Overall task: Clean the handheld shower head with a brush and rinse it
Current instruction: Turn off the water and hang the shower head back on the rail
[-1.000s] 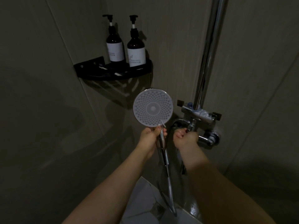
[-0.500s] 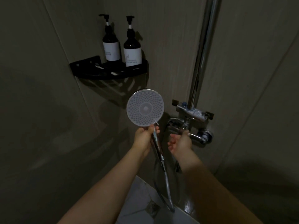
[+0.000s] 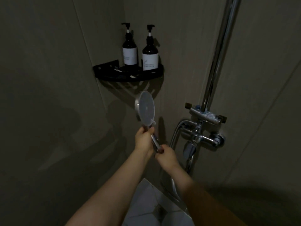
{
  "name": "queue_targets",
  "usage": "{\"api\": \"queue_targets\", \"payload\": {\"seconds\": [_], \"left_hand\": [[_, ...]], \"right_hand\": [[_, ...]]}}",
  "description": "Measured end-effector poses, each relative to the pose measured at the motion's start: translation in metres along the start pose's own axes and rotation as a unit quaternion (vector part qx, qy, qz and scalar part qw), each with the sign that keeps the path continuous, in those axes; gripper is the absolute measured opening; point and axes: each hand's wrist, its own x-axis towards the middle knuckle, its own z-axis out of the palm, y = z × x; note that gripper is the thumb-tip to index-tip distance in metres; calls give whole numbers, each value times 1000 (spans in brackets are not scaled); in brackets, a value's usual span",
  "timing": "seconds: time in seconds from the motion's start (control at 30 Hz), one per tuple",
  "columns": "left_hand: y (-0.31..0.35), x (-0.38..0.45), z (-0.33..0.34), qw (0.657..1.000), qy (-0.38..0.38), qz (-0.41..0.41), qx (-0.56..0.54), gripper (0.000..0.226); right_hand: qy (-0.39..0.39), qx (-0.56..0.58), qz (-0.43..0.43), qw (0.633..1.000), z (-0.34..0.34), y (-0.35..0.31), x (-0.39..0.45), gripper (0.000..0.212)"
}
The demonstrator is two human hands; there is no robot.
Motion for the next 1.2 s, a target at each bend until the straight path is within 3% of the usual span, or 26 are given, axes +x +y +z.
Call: {"api": "queue_targets", "payload": {"seconds": [0.2,0.37,0.47,0.57,0.7,0.8,1.2], "left_hand": [[14,8,-34,982,-172,-72,45,24],[9,11,-44,979,-165,-87,87,24],[-1,13,-42,982,-134,-58,115,25],[-5,19,-46,983,-112,-44,135,25],[-6,21,-52,981,-106,-43,155,24],[-7,19,-53,980,-102,-38,163,25],[-20,23,-59,980,-83,-33,178,26]], "right_hand": [[-72,58,24,995,9,-10,10,29],[-135,105,36,985,13,-4,9,23],[-77,133,117,981,0,20,10,15],[58,148,228,961,-21,64,16,16],[183,224,243,926,-37,85,33,28],[204,196,239,929,-43,80,54,39],[228,126,234,937,-45,76,45,37]]}}
